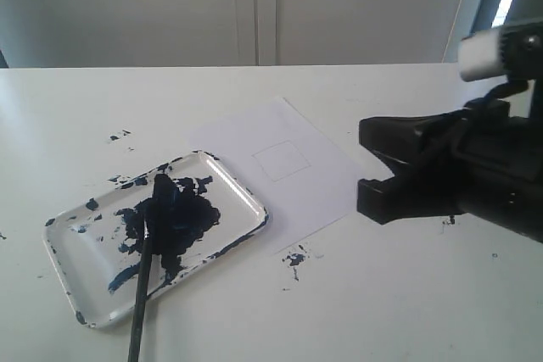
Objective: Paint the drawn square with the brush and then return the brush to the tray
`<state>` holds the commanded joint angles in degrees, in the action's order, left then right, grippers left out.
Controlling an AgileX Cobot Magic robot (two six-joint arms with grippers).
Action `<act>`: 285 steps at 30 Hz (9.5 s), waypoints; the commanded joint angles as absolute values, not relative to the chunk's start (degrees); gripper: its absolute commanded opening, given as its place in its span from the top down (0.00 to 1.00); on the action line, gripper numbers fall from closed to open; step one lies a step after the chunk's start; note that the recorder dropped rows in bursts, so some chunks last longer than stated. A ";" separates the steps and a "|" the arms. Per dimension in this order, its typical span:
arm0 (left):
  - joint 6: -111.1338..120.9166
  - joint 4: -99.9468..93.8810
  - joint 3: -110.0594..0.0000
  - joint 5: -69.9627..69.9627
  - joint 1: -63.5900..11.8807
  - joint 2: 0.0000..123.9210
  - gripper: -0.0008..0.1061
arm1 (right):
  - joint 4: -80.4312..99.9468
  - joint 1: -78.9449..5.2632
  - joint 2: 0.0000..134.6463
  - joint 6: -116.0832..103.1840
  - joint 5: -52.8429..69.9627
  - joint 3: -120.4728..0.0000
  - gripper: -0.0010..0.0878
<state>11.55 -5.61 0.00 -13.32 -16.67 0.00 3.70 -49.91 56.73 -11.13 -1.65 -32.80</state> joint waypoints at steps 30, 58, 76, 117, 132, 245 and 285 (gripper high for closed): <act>11.55 -5.61 0.00 -13.32 -16.67 0.00 0.99 | 2.57 -62.89 93.86 -16.84 -9.25 -47.49 0.99; 11.55 -5.61 0.00 -13.32 -16.67 0.00 0.99 | 7.63 -69.59 101.58 -19.30 -14.30 -47.53 0.37; 11.55 -5.61 0.00 -13.32 -16.67 0.00 0.99 | 7.63 -72.86 103.82 -23.04 -10.38 -47.53 0.38; 11.55 -5.61 0.00 -13.32 -16.67 0.00 0.99 | 7.44 -74.21 109.73 -26.13 -12.05 -48.59 0.56; 11.55 -5.61 0.00 -13.32 -16.67 0.00 0.99 | 7.58 -74.21 104.16 -22.99 -11.57 -50.89 0.99; 11.55 -5.61 0.00 -13.32 -16.67 0.00 0.99 | 41.78 -74.21 98.58 -26.09 60.64 -60.87 0.99; 11.55 -5.61 0.00 -13.32 -16.67 0.00 0.99 | 44.70 -74.21 82.06 -24.80 65.99 -65.54 0.99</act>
<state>11.55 -5.61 0.00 -13.32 -16.67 0.00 44.70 -74.21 82.06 -24.80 65.99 -65.54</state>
